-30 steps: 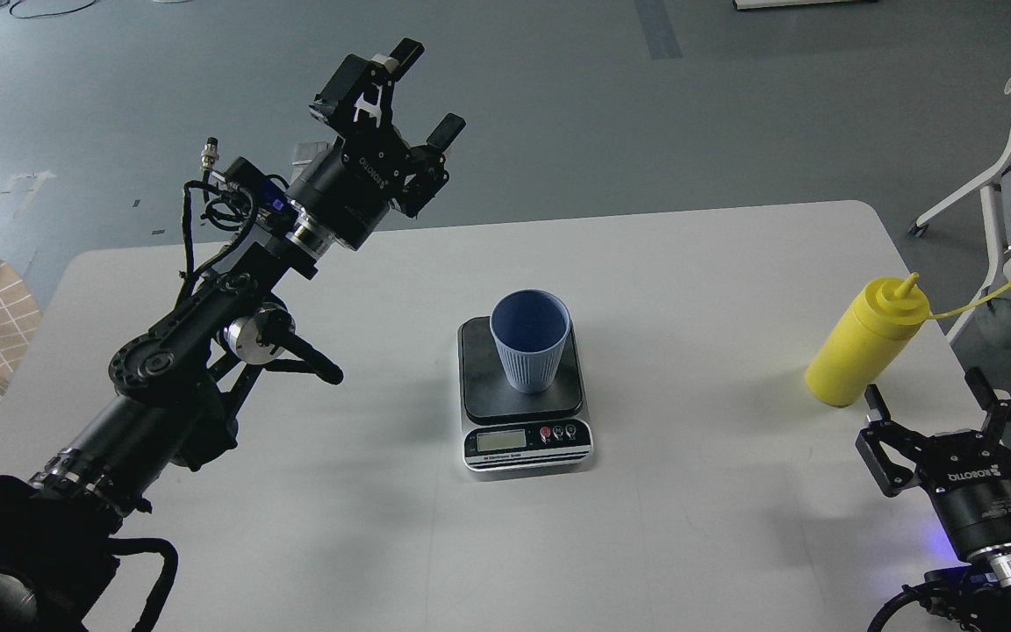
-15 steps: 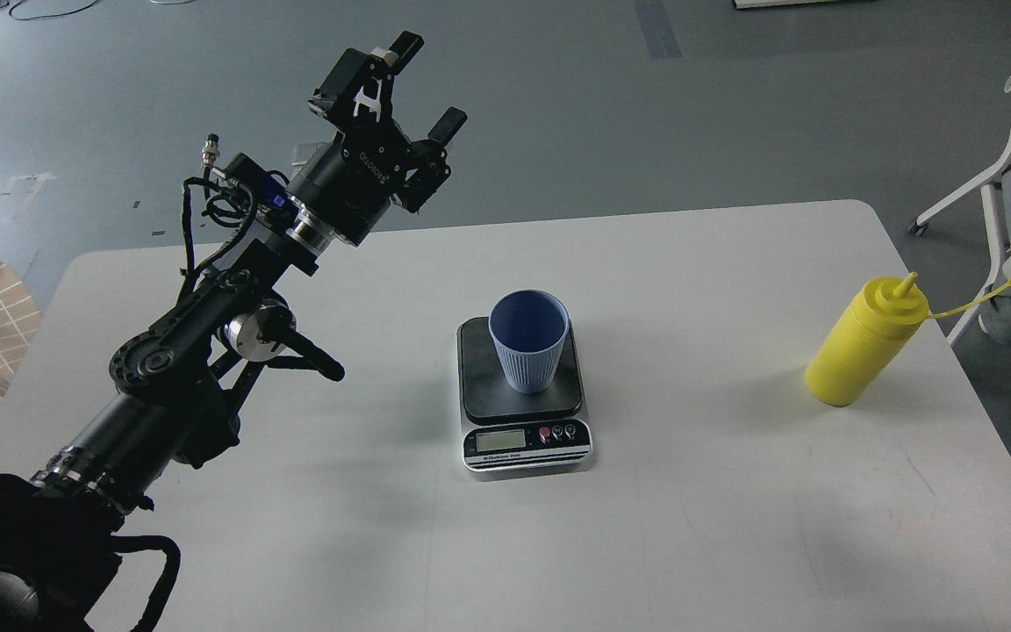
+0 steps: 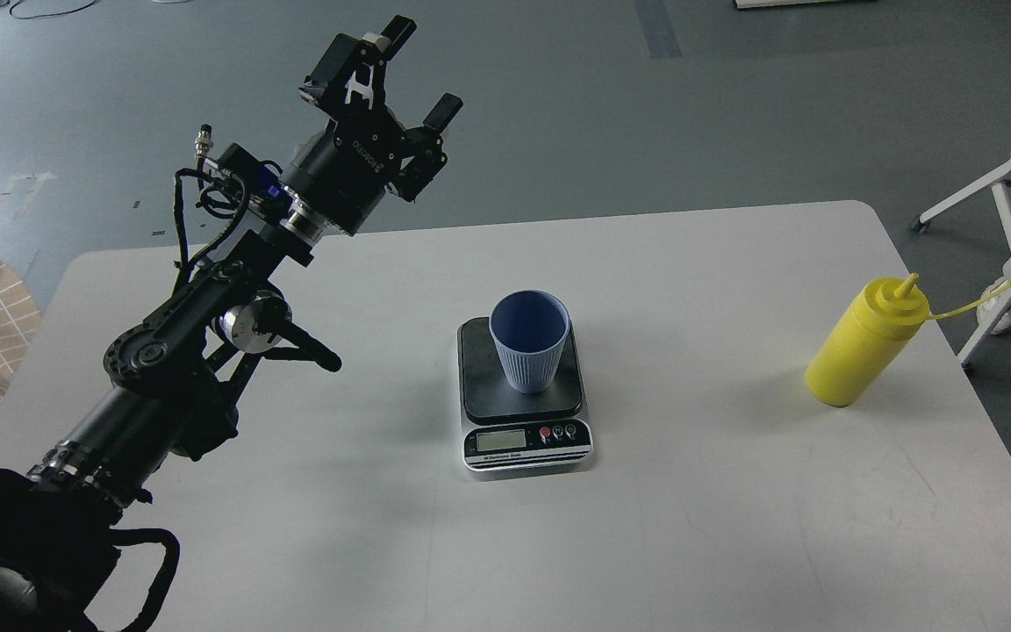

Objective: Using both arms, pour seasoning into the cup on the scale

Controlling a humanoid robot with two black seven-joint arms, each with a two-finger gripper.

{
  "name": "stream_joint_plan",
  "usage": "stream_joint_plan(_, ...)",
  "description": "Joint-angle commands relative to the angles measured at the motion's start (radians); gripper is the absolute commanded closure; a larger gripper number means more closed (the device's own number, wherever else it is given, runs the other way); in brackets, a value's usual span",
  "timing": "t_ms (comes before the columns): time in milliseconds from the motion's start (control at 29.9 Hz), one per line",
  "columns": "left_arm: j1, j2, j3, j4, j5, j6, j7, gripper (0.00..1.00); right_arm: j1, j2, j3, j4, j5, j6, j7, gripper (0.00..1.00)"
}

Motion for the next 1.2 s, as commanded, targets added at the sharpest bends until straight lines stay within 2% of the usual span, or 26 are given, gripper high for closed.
stream_joint_plan(0, -0.004, -0.005, -0.013, -0.001, 0.0, 0.0, 0.0, 0.02, 0.151, 0.031, -0.114, -0.03, -0.084, 0.0, -0.01, 0.02)
stream_joint_plan(167, -0.01, -0.015, -0.016, -0.001, 0.0, 0.0, 0.0, 0.02, 0.271, 0.136, -0.254, -0.053, -0.169, 0.0, -0.012, 0.02)
stream_joint_plan(334, -0.019, -0.015, -0.043, 0.008, -0.035, -0.001, 0.0, 0.02, 0.39, 0.338, -0.352, -0.155, -0.363, 0.0, -0.012, 0.02)
stream_joint_plan(535, -0.02, -0.017, -0.043, 0.008, -0.037, -0.003, 0.0, 0.02, 0.47, 0.482, -0.357, -0.274, -0.462, 0.0, -0.007, 0.01)
stream_joint_plan(836, -0.027, -0.022, -0.074, 0.014, -0.133, -0.012, 0.0, 0.02, 0.506, 0.493, -0.36, -0.403, -0.545, 0.0, 0.0, 0.01)
stream_joint_plan(1003, -0.028, -0.068, -0.074, 0.02, -0.138, -0.012, 0.0, 0.02, 0.51, 0.493, -0.403, -0.476, -0.595, 0.0, 0.002, 0.01)
stream_joint_plan(1170, -0.065, -0.129, -0.074, 0.102, -0.138, -0.012, 0.0, 0.02, 0.533, 0.493, -0.417, -0.502, -0.651, 0.0, 0.002, 0.01)
